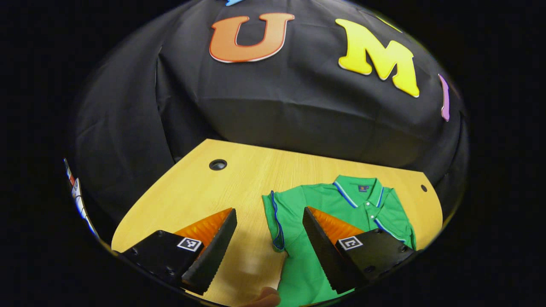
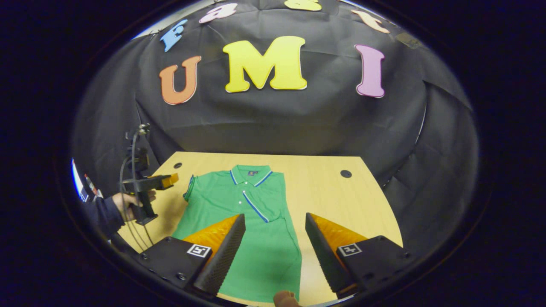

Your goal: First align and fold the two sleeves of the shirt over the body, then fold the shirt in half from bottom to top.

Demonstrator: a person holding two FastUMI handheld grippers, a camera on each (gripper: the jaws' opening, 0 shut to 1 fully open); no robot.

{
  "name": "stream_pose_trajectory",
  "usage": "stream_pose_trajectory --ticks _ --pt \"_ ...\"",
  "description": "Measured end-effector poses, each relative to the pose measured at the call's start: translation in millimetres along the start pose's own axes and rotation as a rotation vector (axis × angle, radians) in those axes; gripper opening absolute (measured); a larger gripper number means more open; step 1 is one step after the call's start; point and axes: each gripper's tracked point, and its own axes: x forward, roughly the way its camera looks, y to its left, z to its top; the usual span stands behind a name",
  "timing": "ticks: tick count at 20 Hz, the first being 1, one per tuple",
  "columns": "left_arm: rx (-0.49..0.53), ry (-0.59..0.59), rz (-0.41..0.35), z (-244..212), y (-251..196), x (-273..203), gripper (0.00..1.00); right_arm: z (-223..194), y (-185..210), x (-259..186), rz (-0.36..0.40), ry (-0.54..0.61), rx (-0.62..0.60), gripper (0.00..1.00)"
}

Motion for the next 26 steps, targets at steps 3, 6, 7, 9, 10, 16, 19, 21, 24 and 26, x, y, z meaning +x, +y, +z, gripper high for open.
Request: stream_pose_trajectory --ticks 3,6,7,9,10,16,19,21,24,26 --pt "-0.022 0.050 0.000 -9.7 0.5 21.4 1.00 -21.5 8.4 -10.1 -0.004 0.036 0.036 0.92" --pt "-0.012 0.065 -0.013 -15.8 -8.4 39.9 1.00 -50.4 21.2 -9.5 0.003 0.087 0.007 0.92" --pt "-0.004 0.070 -0.011 -16.8 -8.0 45.2 1.00 -59.3 27.0 -10.2 0.007 0.106 0.006 0.92" --pt "0.005 0.102 0.001 -23.2 -7.7 52.6 1.00 -65.0 38.7 -13.8 0.022 0.121 0.009 0.93" --pt "0.008 0.116 0.007 -25.0 -7.9 56.5 1.00 -64.0 43.9 -15.9 0.030 0.117 0.003 0.93" --pt "-0.028 0.200 0.003 -35.7 -13.8 67.2 0.86 -76.0 53.7 -17.2 0.051 0.145 -0.010 0.92" --pt "-0.014 0.204 0.044 -35.3 -7.2 70.1 0.73 -85.6 53.1 -14.9 0.051 0.179 0.022 0.92" --pt "-0.017 0.216 0.041 -38.3 -10.2 72.4 0.67 -85.0 50.2 -14.2 0.046 0.179 0.034 0.90" --pt "-0.010 0.227 0.021 -40.2 -16.0 74.5 0.54 -84.2 45.7 -12.3 0.032 0.181 0.042 0.90" --pt "-0.016 0.227 0.015 -40.2 -18.8 74.7 0.45 -87.6 41.1 -12.8 0.016 0.186 0.039 0.93"
